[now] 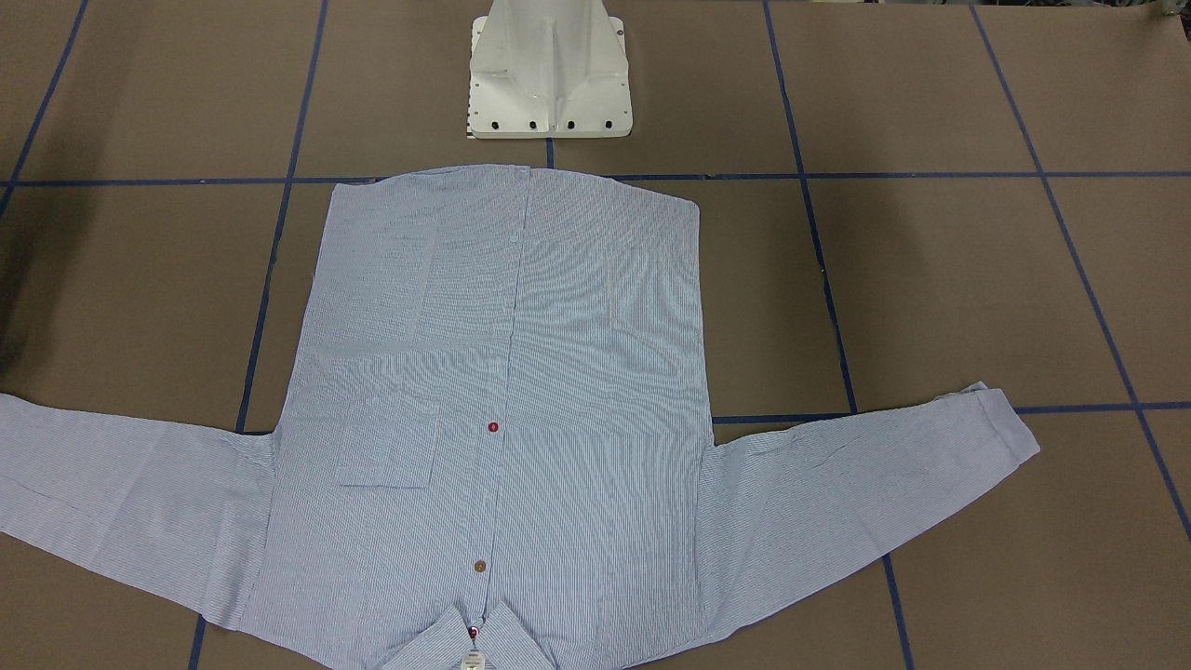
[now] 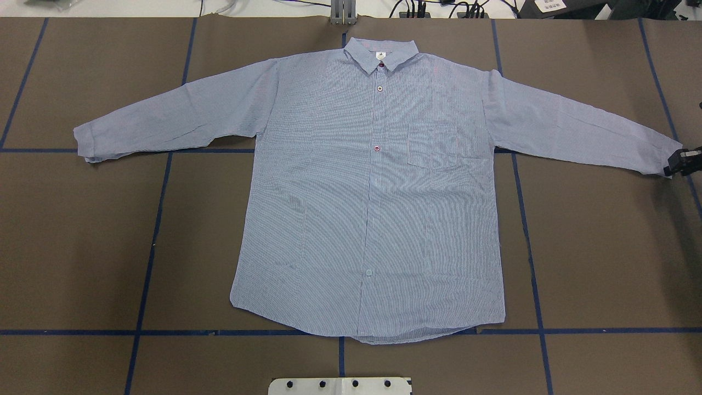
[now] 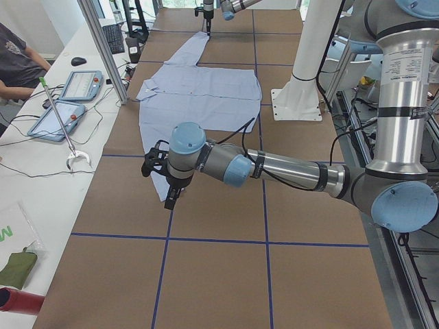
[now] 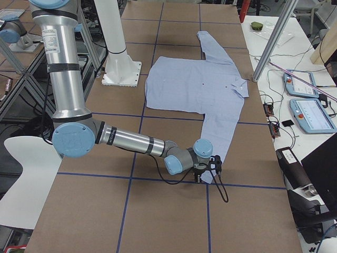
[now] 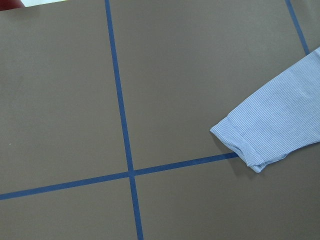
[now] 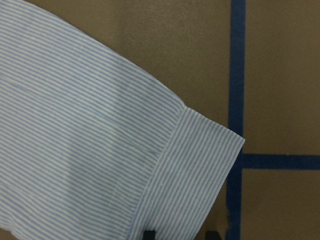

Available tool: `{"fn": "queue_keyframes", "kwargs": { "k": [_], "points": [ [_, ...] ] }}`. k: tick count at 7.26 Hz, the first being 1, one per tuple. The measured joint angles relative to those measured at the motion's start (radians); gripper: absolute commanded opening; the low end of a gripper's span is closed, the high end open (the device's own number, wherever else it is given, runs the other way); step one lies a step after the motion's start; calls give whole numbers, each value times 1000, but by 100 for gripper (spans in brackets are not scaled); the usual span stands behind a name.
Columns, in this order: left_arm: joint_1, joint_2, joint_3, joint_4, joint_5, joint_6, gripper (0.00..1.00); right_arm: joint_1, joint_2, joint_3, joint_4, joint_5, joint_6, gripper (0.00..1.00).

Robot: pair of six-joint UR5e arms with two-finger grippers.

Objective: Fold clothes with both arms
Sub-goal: 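Close the right gripper on the sleeve cuff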

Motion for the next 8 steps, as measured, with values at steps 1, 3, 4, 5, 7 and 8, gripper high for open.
{"fn": "queue_keyframes", "kwargs": {
  "k": [1,3,4,5,7,8],
  "points": [
    [0,0,-1,0,0,0,99,-1,1,0,0,0,0,0],
    [0,0,-1,0,0,0,99,-1,1,4,1,3,0,0],
    [0,0,-1,0,0,0,99,1,1,9,3,7,0,0],
    [0,0,-1,0,0,0,99,5,0,14,4,12,0,0],
    [0,0,-1,0,0,0,99,32,-5,52,4,36,0,0],
    [0,0,-1,0,1,0,99,55,-8,91,3,56,-1,0]
  ]
}}
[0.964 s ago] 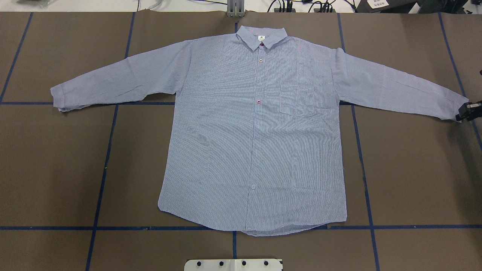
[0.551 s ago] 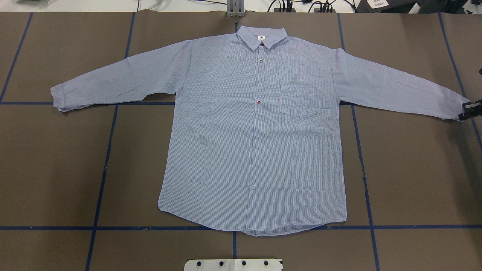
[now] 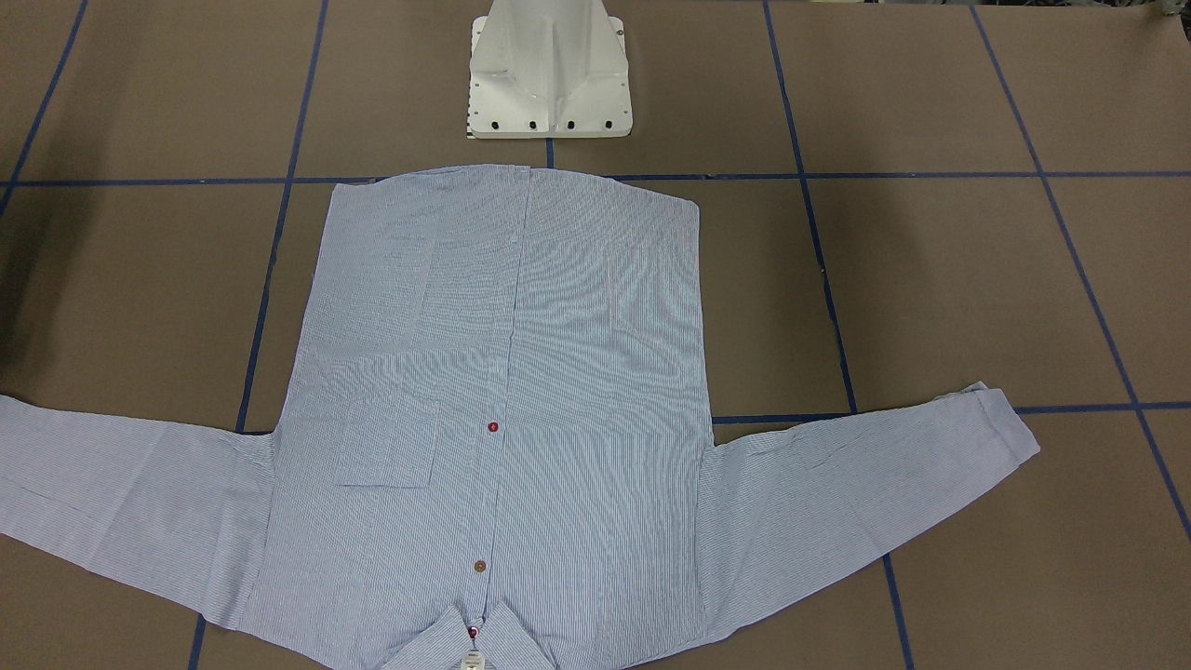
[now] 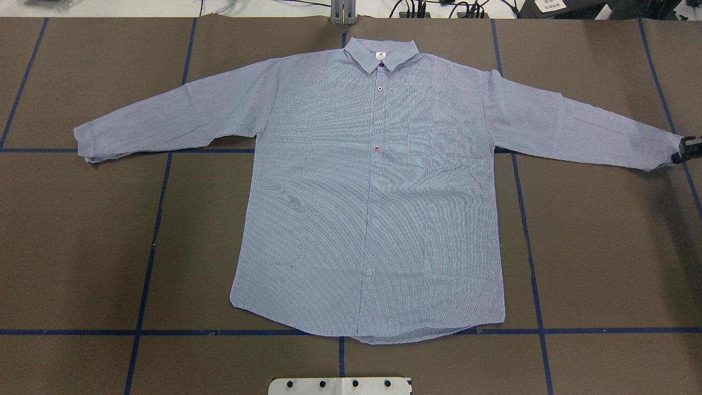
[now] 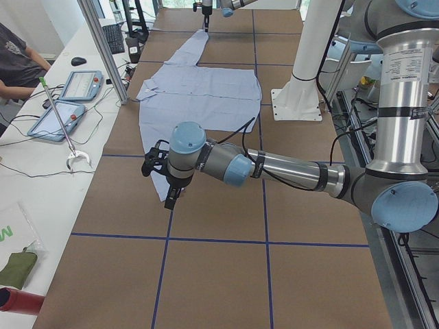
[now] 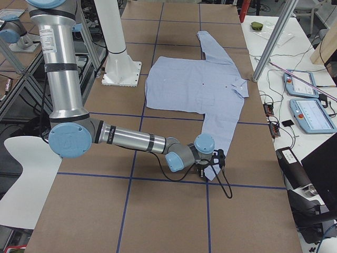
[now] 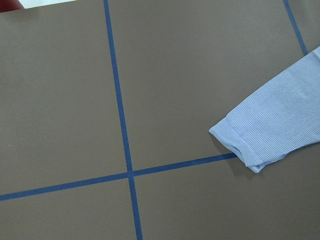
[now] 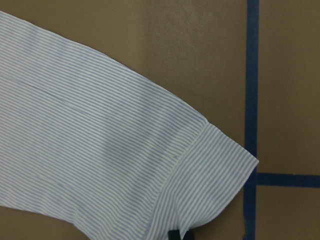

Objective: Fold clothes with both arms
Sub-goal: 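Close the right gripper on the sleeve cuff, then lift the cuff and carry the sleeve across the shirt front with the right gripper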

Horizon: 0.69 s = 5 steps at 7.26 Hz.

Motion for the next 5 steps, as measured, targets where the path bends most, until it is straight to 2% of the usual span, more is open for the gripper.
{"fn": "queue_keyframes", "kwargs": {
  "k": [3,5],
  "points": [
    [0,0,0,1,0,0,99,7,16,199,-24,49,6,0],
    [-1,3,0,2,0,4,99,-55,145,330,-187,106,31,0]
  ]
}}
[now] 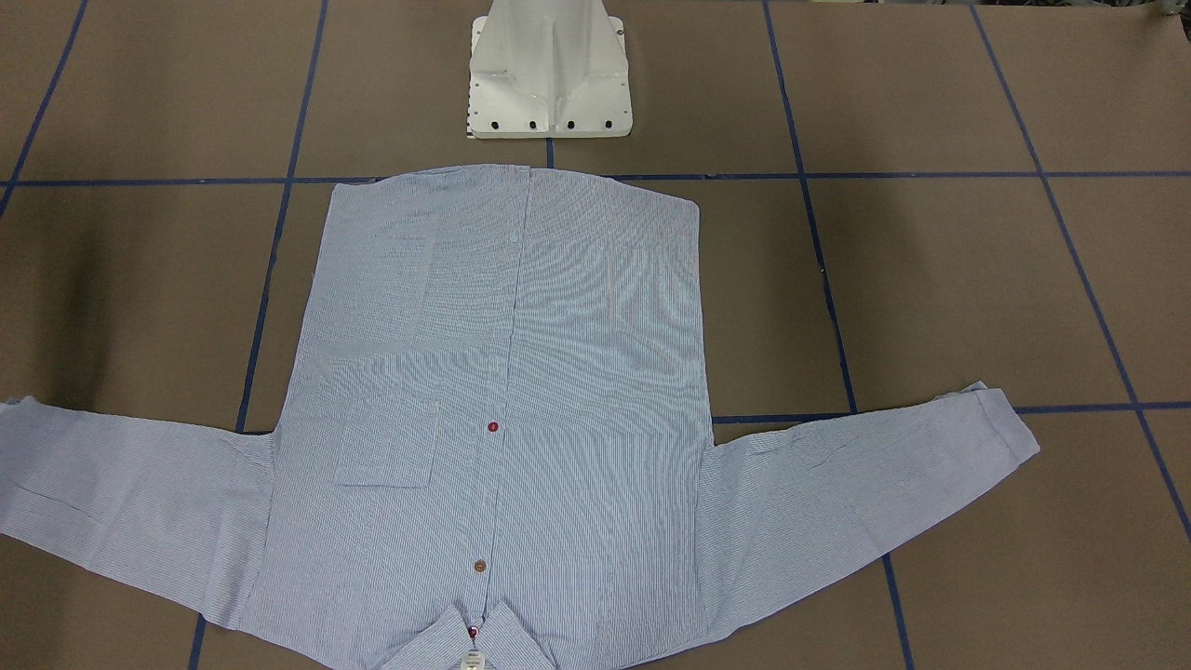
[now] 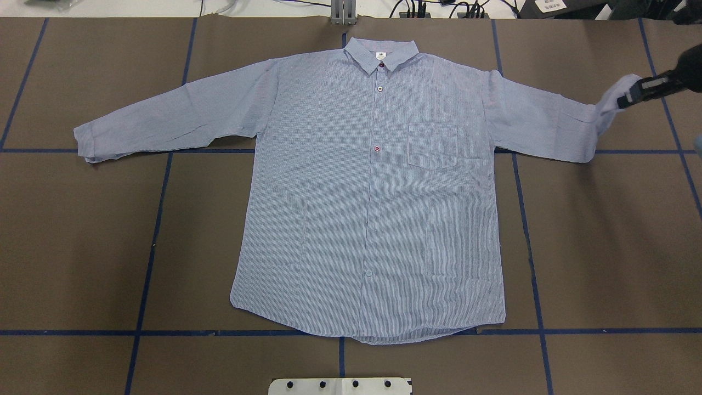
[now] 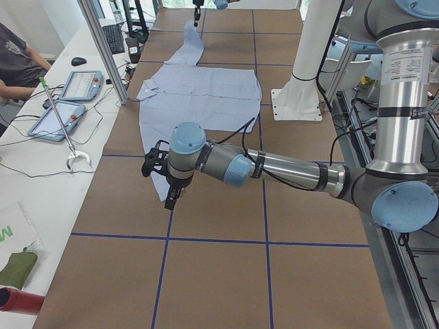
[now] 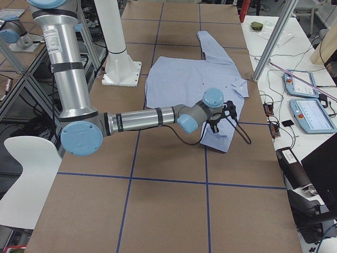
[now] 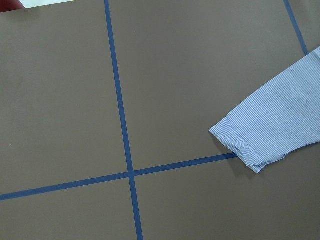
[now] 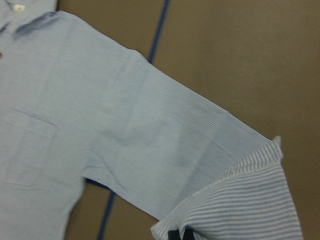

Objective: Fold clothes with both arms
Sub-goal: 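Lift the cuff and carry the sleeve across the shirt front with the right gripper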

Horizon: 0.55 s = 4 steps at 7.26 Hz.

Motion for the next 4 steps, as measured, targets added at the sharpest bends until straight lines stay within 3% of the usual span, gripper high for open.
{"fn": "queue_keyframes", "kwargs": {
  "k": [2,4],
  "points": [
    [1,12,1,0,-1,3,99,-89,202,37,-156,33,76,0],
    [1,24,5,-1,-1,6,99,-171,398,-30,-210,17,158,0]
  ]
}}
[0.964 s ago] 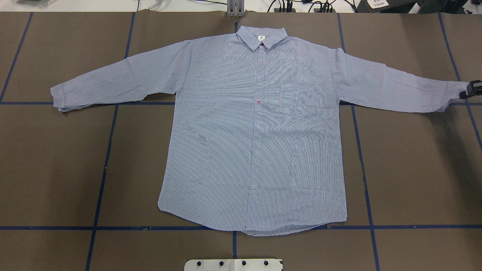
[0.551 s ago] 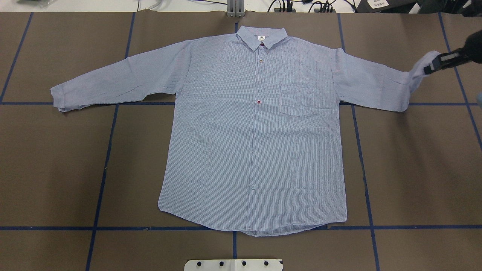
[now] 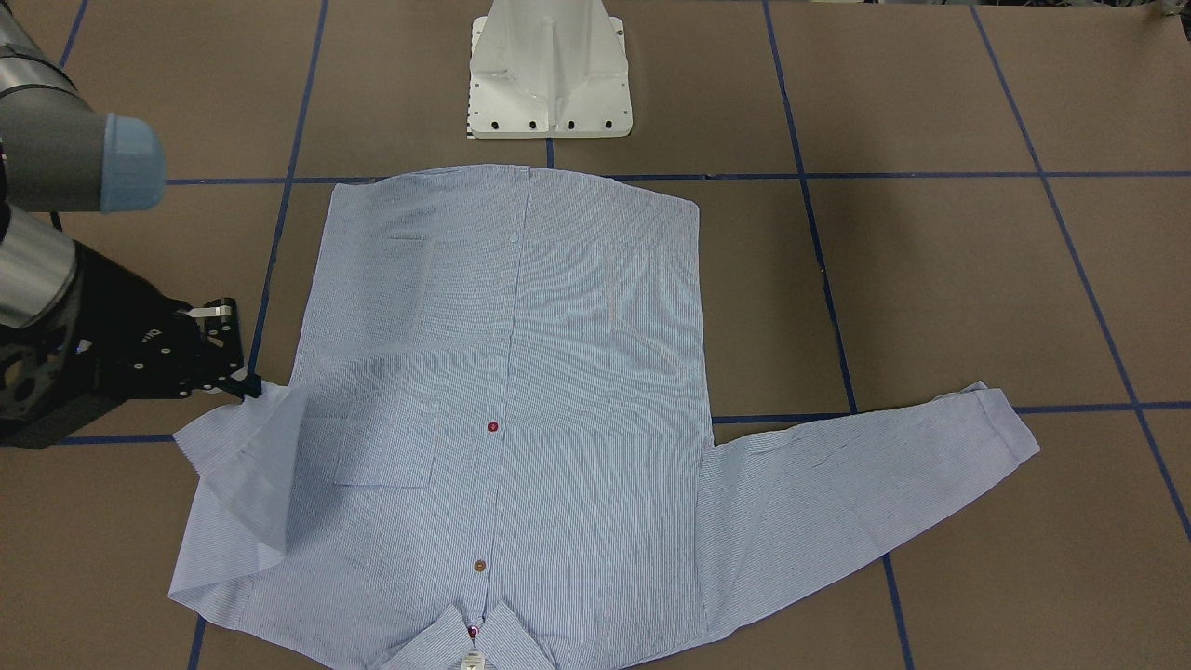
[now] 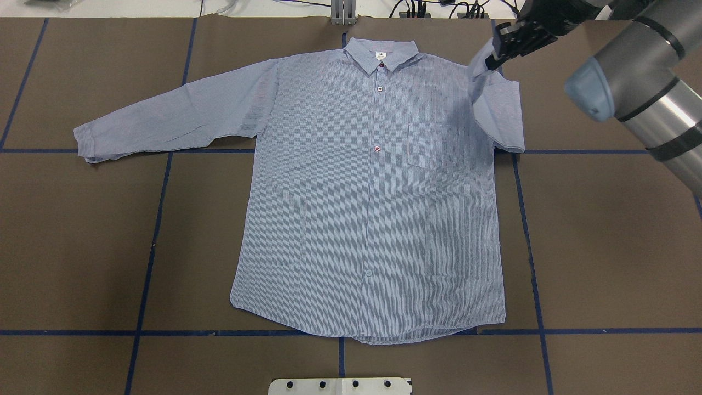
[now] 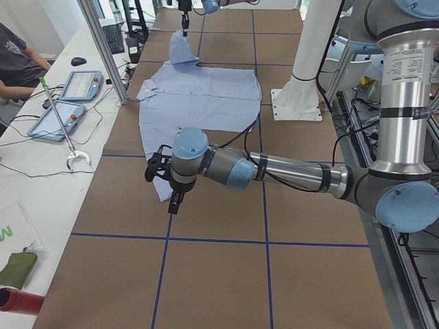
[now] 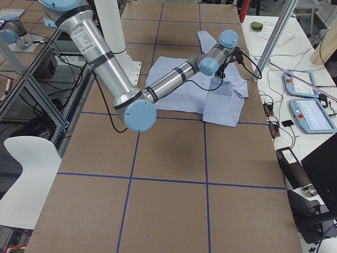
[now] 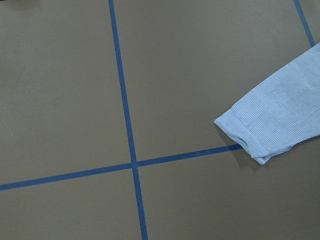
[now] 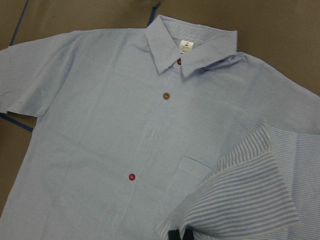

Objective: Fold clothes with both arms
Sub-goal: 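Lift the cuff and carry the sleeve across the shirt front with the right gripper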

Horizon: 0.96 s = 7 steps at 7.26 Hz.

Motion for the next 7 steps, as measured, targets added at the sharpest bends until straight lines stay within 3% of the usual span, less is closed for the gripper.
{"fn": "queue_keyframes", "kwargs": {
  "k": [3,7],
  "points": [
    [0,10,9,0,1,1,99,-114,224,-174,-2,-129,58,0],
    [0,11,11,0,2,2,99,-231,338,-309,5,-286,64,0]
  ]
}}
